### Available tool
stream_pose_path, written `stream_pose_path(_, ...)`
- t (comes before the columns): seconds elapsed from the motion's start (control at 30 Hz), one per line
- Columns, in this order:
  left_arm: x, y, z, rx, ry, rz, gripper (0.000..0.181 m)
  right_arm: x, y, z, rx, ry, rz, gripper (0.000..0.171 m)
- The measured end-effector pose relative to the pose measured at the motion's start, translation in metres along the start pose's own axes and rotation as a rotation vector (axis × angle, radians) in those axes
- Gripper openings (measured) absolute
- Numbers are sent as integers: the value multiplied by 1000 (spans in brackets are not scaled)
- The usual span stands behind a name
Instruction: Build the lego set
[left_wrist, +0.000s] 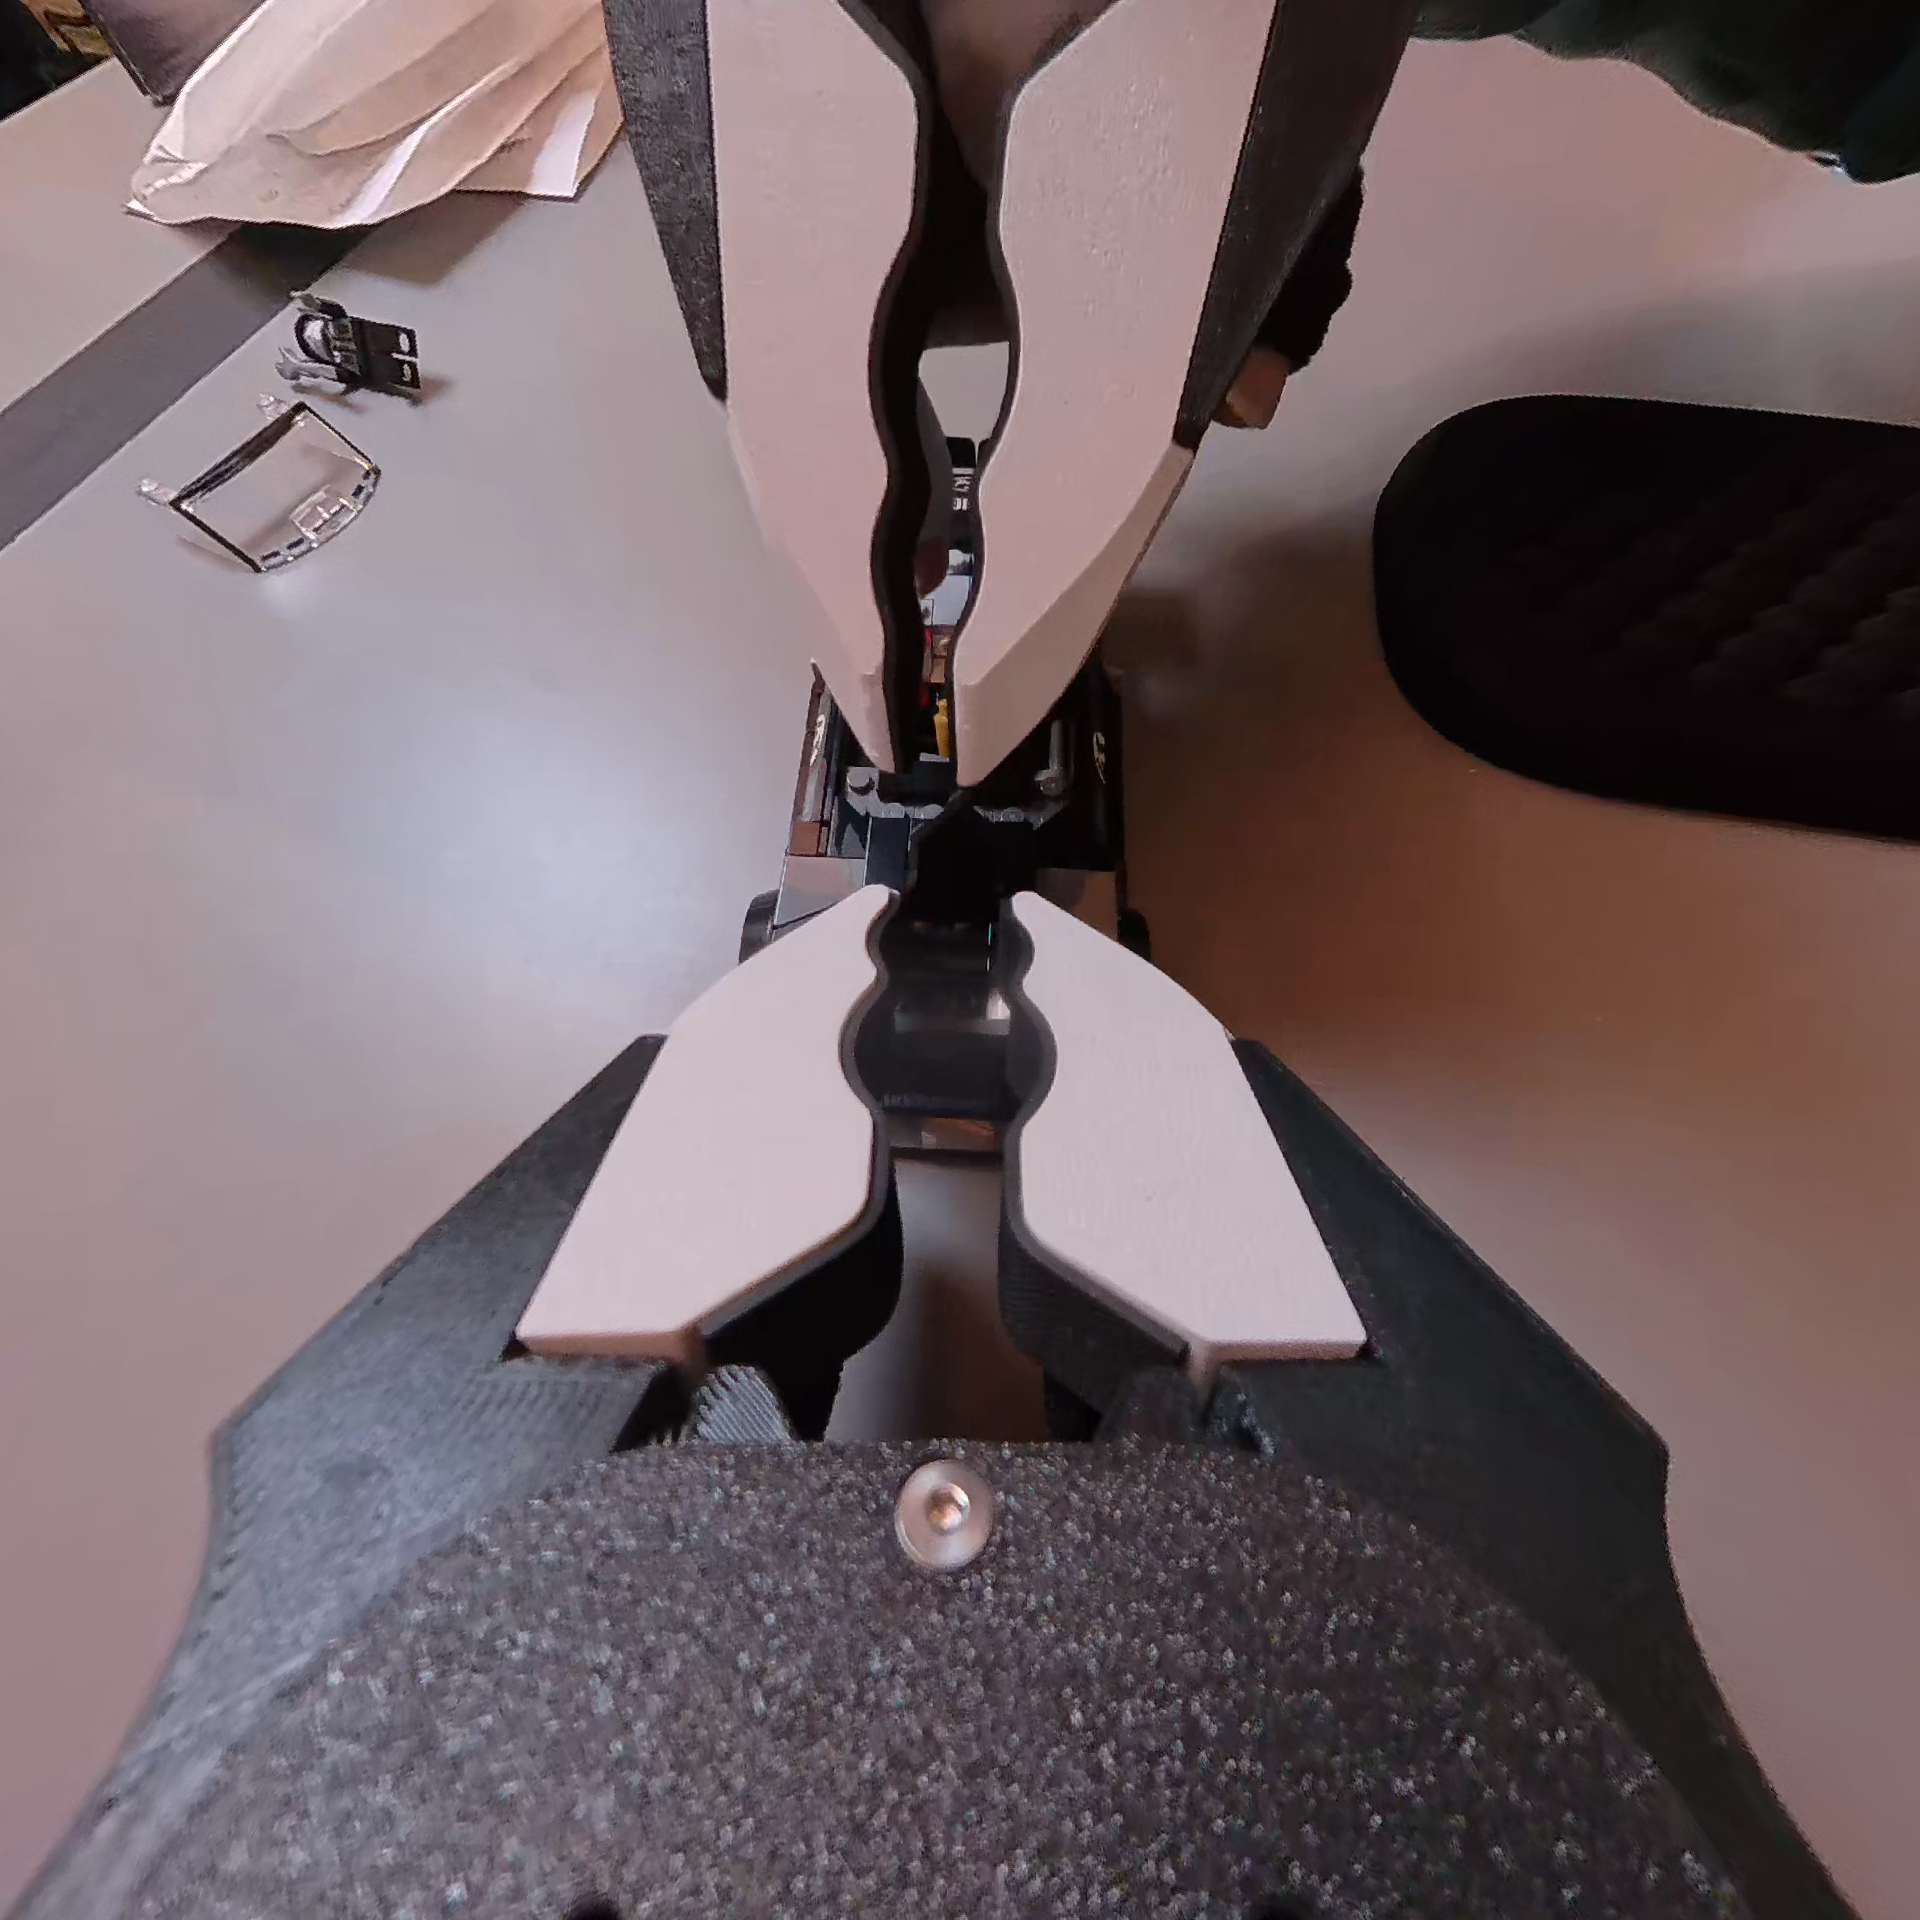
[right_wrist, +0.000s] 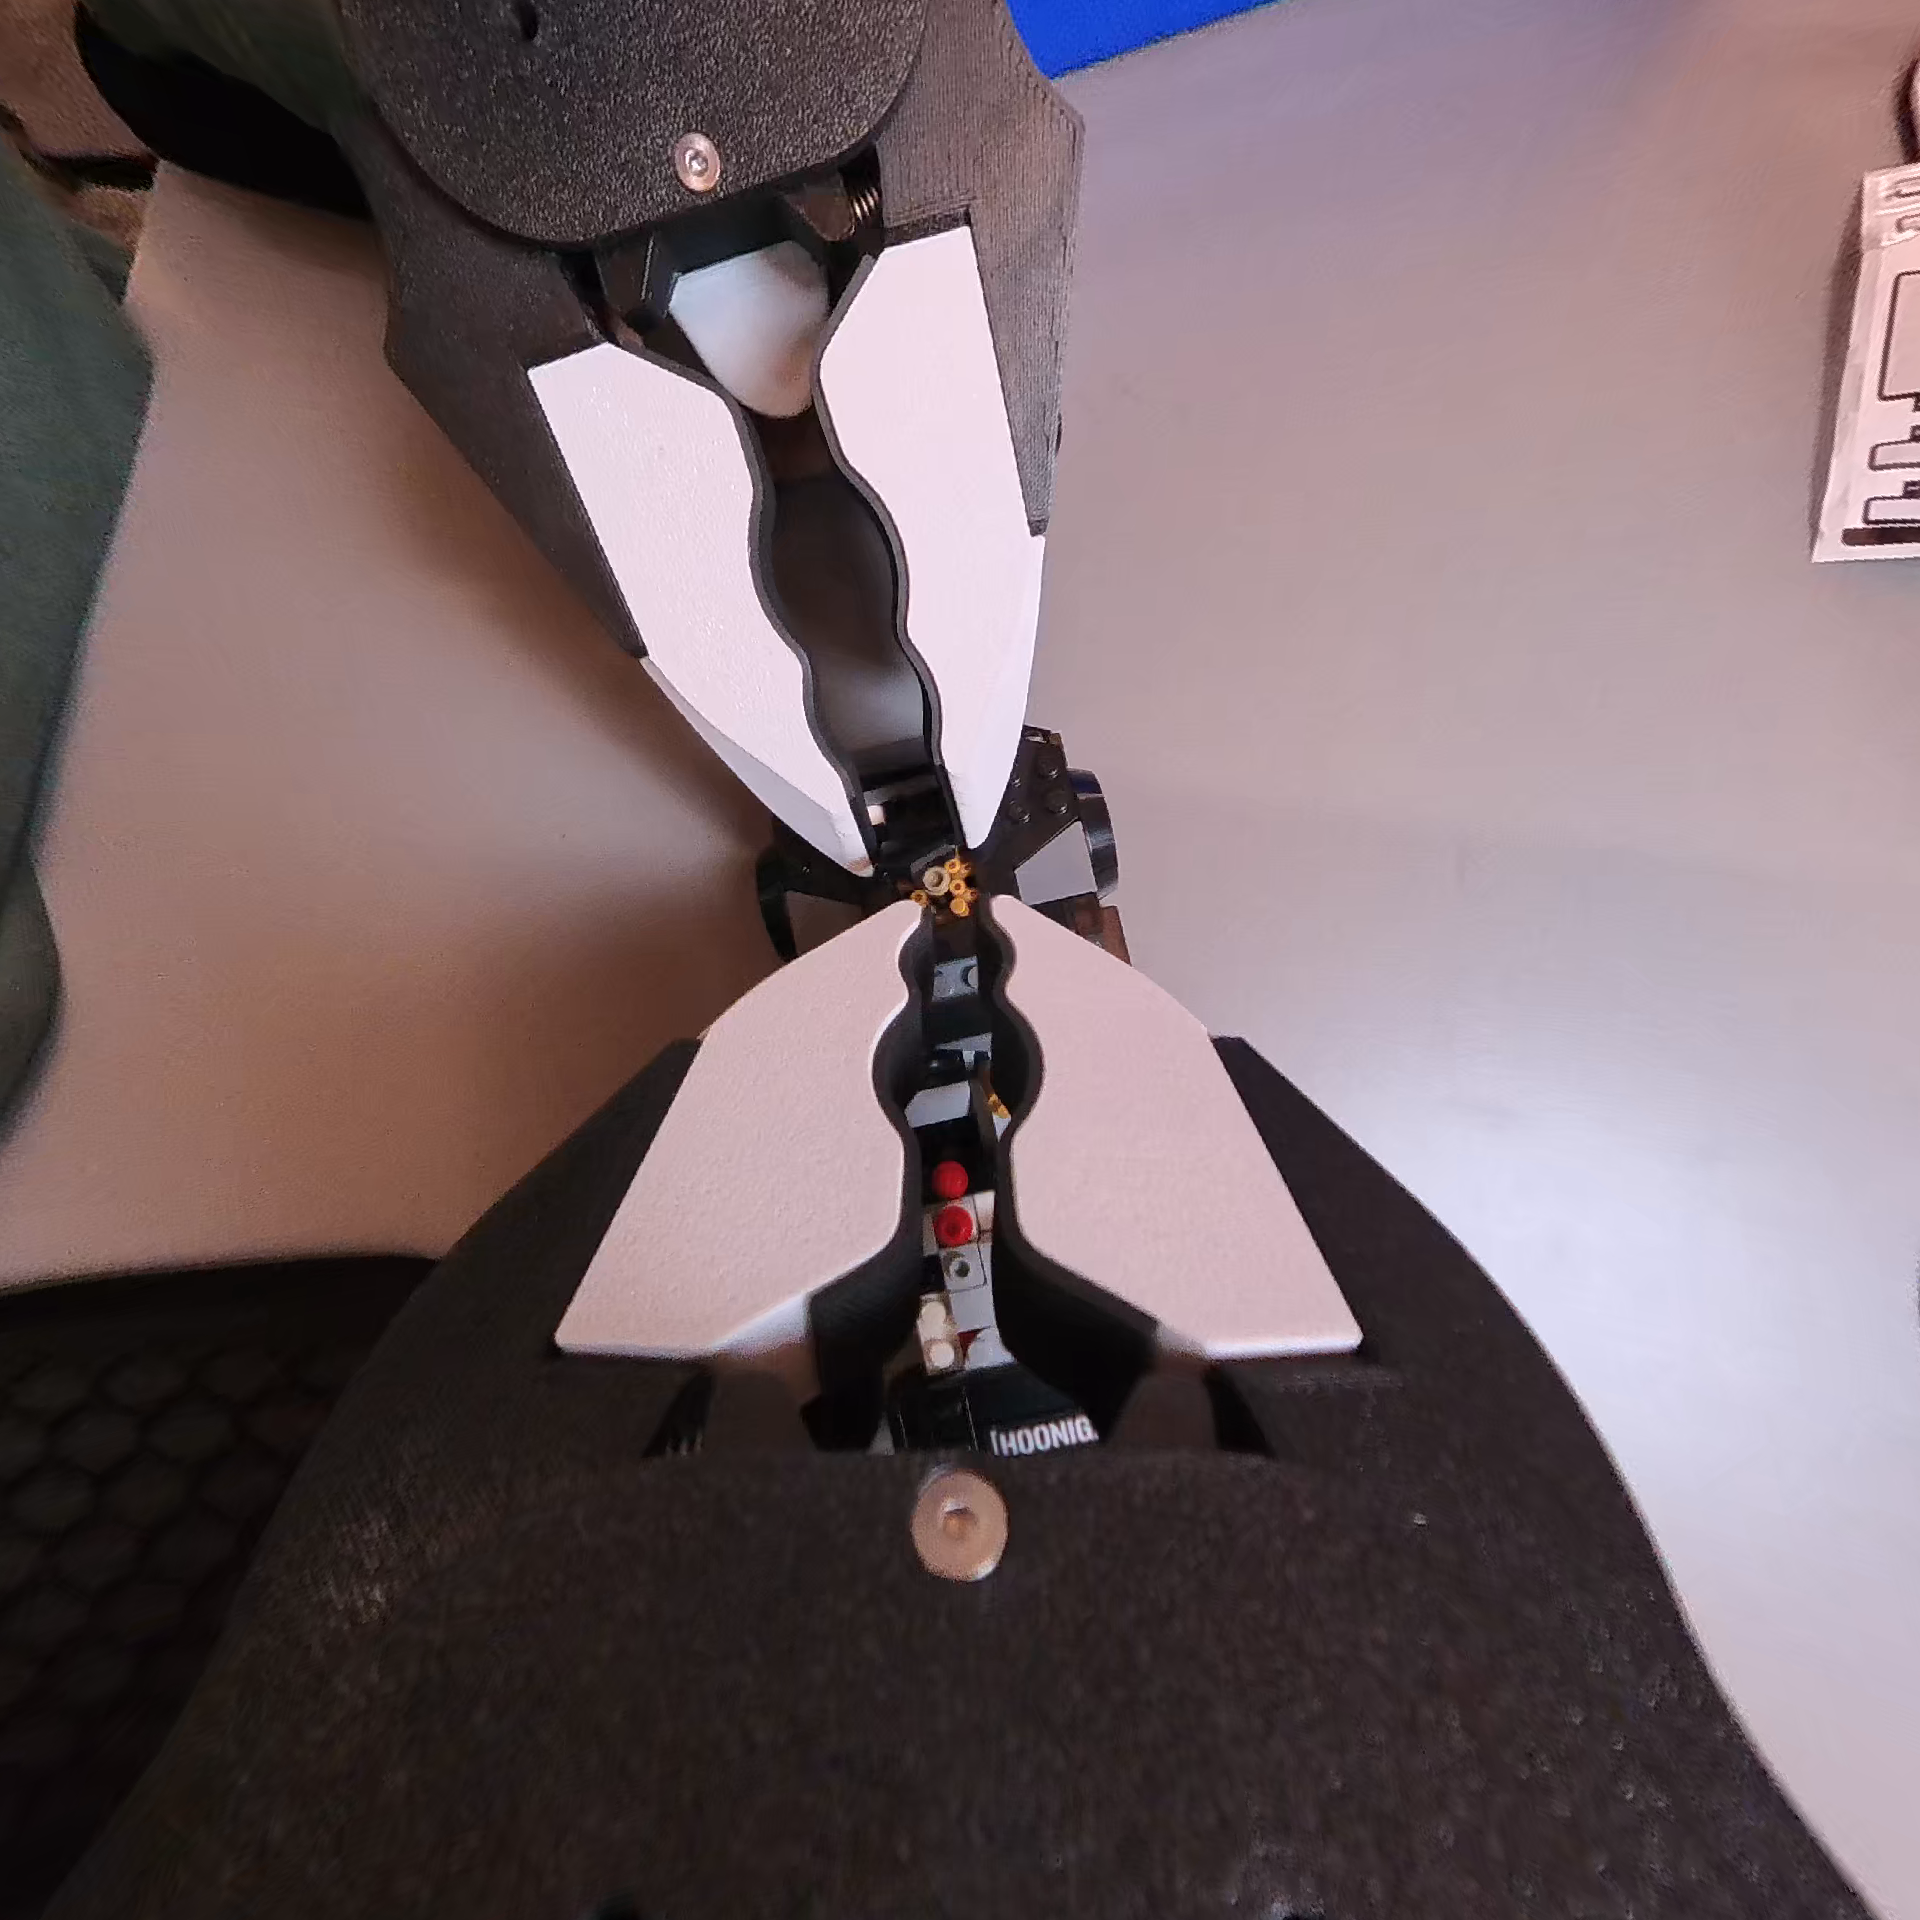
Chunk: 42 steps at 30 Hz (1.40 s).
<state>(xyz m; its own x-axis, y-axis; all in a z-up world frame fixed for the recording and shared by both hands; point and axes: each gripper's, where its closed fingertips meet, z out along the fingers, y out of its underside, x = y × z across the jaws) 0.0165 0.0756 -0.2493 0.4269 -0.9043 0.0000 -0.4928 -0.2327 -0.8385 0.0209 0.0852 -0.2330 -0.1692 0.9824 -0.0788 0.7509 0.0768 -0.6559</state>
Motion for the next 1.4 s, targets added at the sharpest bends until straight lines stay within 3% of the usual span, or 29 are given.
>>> stream_pose_path(0.2, 0, -1, 1, -21, -4, 14, 17, -9, -17, -9, 107, -46, 28, 7)
stream_pose_path(0.5, 0, -1, 2, -27, -1, 8, 17, -5, 7, 8, 2, -1, 16, 2)
stream_pose_path(1.4, -1, 2, 1, -40, 27, -26, 16, -4, 1, 17, -116, -36, 79, 0)
